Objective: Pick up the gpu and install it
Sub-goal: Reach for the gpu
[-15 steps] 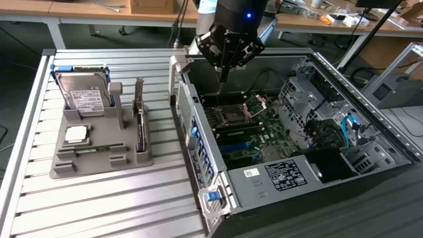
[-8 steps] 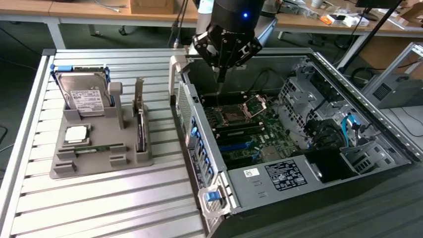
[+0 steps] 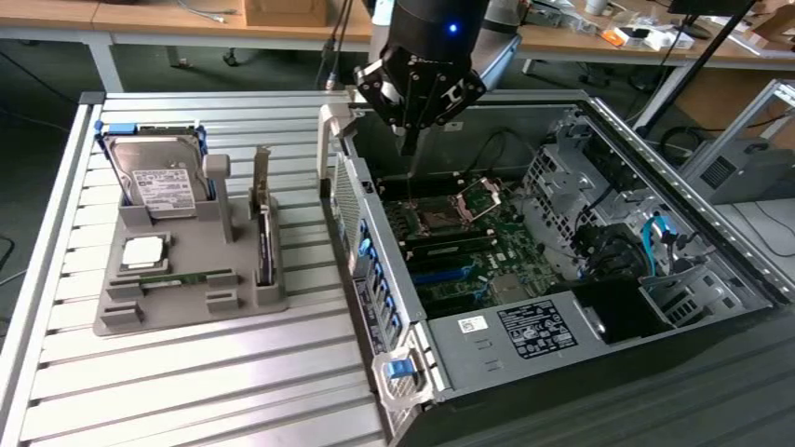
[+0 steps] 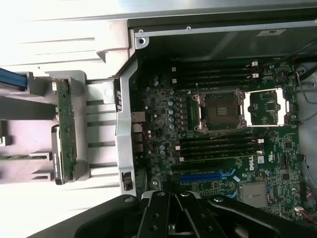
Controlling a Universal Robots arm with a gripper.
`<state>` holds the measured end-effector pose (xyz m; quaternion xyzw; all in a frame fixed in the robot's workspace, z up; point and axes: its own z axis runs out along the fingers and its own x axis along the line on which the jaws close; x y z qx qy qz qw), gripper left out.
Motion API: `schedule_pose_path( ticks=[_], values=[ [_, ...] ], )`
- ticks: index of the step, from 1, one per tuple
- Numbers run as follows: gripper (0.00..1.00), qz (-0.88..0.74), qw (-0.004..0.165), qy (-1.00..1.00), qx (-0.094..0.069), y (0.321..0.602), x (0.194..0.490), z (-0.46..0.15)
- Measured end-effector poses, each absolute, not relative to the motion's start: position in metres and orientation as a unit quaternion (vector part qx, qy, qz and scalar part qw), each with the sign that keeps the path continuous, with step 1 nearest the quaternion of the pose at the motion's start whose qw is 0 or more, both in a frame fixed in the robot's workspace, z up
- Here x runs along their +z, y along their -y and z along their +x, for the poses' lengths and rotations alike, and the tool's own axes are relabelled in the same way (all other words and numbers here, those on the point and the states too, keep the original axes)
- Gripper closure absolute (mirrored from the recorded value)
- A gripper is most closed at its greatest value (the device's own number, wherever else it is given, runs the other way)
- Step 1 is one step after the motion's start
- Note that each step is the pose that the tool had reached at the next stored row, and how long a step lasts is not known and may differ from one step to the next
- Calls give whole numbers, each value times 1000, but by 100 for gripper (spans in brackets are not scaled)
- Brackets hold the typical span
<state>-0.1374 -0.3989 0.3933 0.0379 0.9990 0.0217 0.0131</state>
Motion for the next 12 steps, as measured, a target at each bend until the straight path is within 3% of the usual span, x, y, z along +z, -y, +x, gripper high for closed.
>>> schedule_pose_path(
  ticks=[12],
  values=[
    [89, 38, 13, -999, 22, 399, 393, -150]
  ],
)
